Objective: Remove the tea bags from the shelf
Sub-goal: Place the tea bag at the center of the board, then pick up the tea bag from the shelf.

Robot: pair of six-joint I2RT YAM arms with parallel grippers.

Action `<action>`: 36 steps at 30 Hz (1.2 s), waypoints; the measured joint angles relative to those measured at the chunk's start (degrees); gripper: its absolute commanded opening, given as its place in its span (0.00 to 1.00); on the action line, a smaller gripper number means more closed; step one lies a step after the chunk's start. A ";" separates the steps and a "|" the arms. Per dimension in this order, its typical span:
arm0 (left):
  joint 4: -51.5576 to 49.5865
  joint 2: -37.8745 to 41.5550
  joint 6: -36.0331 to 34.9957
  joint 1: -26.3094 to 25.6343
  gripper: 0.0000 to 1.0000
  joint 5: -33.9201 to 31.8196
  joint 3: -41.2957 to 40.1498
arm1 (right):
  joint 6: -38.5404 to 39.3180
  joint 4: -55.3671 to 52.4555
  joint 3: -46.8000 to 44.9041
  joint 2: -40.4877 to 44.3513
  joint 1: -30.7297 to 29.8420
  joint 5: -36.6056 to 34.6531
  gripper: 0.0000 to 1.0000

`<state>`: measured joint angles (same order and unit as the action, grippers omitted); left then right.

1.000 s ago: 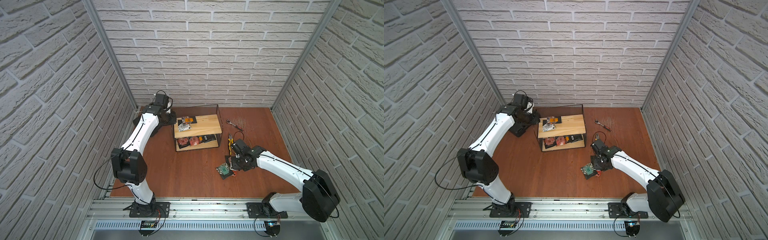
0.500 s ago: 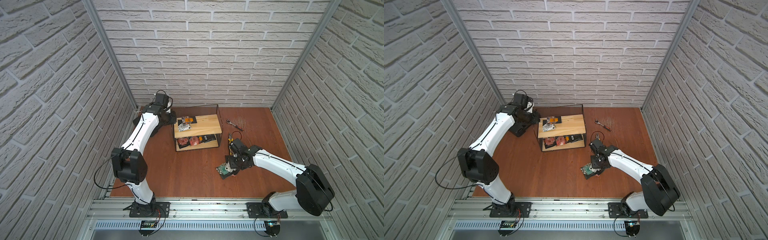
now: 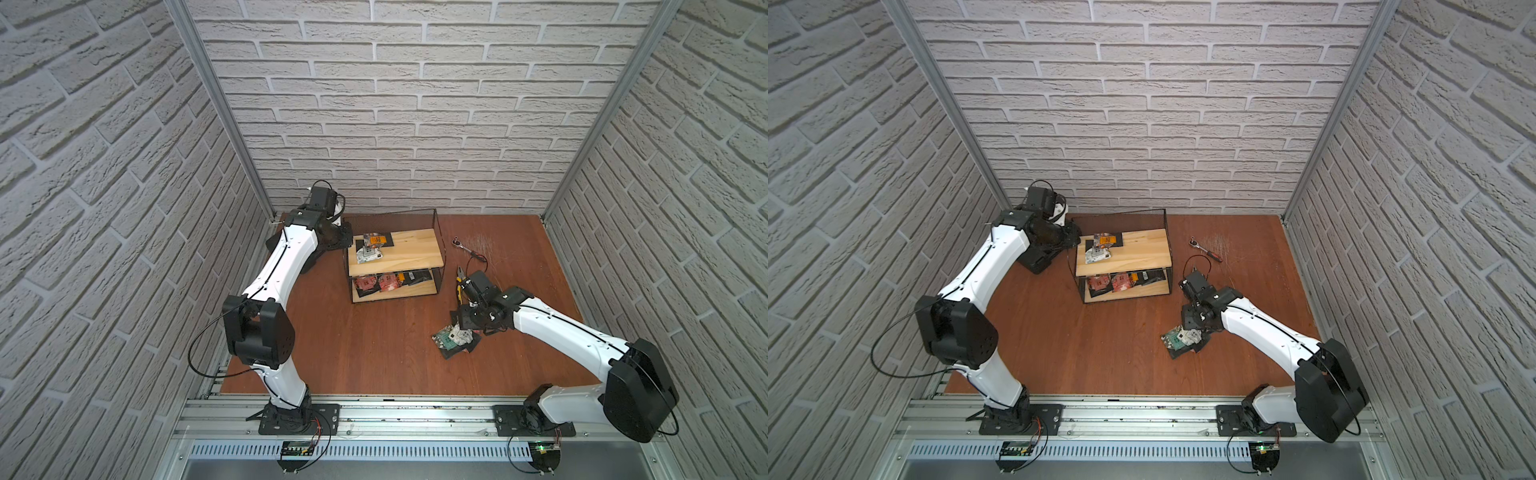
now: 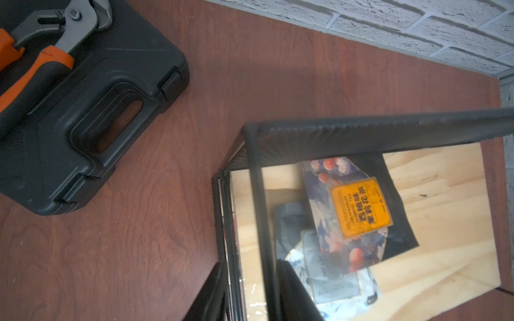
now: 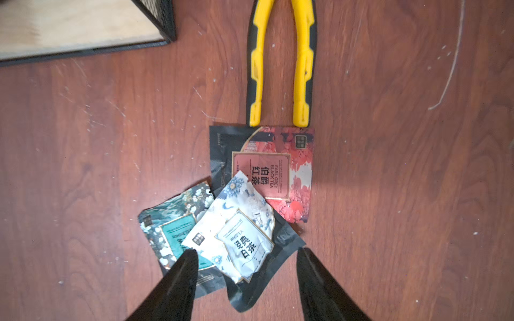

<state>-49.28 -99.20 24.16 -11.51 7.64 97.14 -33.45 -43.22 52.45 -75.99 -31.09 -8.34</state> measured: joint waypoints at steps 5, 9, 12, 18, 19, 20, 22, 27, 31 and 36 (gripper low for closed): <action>0.00 -0.02 0.00 0.00 0.34 0.02 0.04 | -0.39 -2.82 4.79 2.29 -2.32 -2.36 0.63; 0.00 -0.04 -0.02 -0.02 0.34 0.02 0.07 | -0.28 -5.01 9.64 2.58 -4.70 -4.28 0.61; 0.00 -0.04 -0.02 -0.02 0.34 0.02 0.09 | -0.11 -6.32 13.79 2.54 -6.43 -5.35 0.56; 0.00 -0.09 -0.07 -0.02 0.34 0.02 0.15 | 0.76 -6.64 26.51 -1.64 -10.16 -5.68 0.51; 0.02 -0.11 -0.07 -0.02 0.34 0.02 0.15 | 0.66 -6.51 29.05 -3.15 -10.62 -5.42 0.49; 0.00 -0.11 -0.07 -0.02 0.34 0.02 0.15 | 0.33 -6.29 31.54 -4.96 -10.93 -4.94 0.48; 0.00 -0.15 -0.07 -0.02 0.34 0.11 0.20 | -0.96 -5.75 36.33 -8.79 -11.23 -3.96 0.47; 0.00 -0.26 -0.11 -0.02 0.34 0.20 0.31 | -7.34 -5.01 47.15 -19.08 -11.41 -2.01 0.51; 0.02 -0.44 -0.13 -0.04 0.34 0.17 0.61 | -15.91 -5.40 56.48 -27.41 -11.41 -0.96 0.55; 0.11 -0.68 -0.13 -0.09 0.34 0.17 0.85 | -29.14 -5.16 60.54 -32.22 -11.39 0.09 0.57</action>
<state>-49.17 -99.88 24.03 -11.60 7.81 98.00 -62.59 -48.38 112.99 -108.20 -42.48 -8.25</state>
